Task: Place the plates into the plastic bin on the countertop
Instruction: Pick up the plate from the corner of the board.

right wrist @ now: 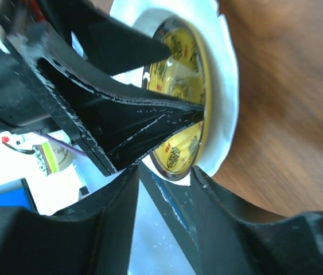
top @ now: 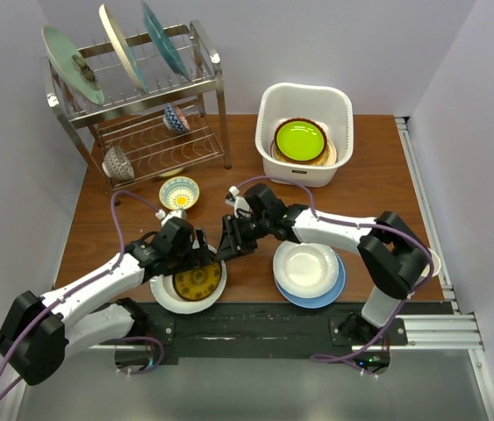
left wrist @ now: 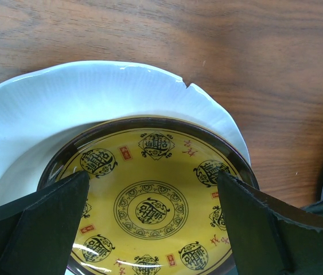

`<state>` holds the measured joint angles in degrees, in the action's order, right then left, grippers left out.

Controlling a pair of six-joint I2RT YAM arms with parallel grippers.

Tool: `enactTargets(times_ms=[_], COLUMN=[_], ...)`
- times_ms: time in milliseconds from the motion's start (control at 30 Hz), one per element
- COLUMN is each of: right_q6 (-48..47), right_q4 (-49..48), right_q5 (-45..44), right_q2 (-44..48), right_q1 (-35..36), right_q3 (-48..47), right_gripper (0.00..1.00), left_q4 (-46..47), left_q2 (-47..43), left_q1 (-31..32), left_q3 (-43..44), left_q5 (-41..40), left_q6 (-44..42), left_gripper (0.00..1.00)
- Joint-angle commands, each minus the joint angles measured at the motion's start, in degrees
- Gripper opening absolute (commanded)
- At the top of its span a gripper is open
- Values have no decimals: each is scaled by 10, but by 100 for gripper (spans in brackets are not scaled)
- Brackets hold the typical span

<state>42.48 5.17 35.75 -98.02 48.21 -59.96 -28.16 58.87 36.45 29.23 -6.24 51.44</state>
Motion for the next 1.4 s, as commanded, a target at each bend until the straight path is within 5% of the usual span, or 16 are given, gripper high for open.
enactTargets(times_ms=[0,1367], right_q6=[1,-44], right_q4=[11,121], right_q5=[2,-132], right_q2=[-10,11], right_q1=[22,71], right_q3=[-16,-53], right_gripper=[42,36], left_q4=[7,1], left_q2=[14,7], left_q1=[1,1], left_q3=[-20,-21], left_q5=[4,-1], left_q6=[-7,-11], left_gripper=[99,100])
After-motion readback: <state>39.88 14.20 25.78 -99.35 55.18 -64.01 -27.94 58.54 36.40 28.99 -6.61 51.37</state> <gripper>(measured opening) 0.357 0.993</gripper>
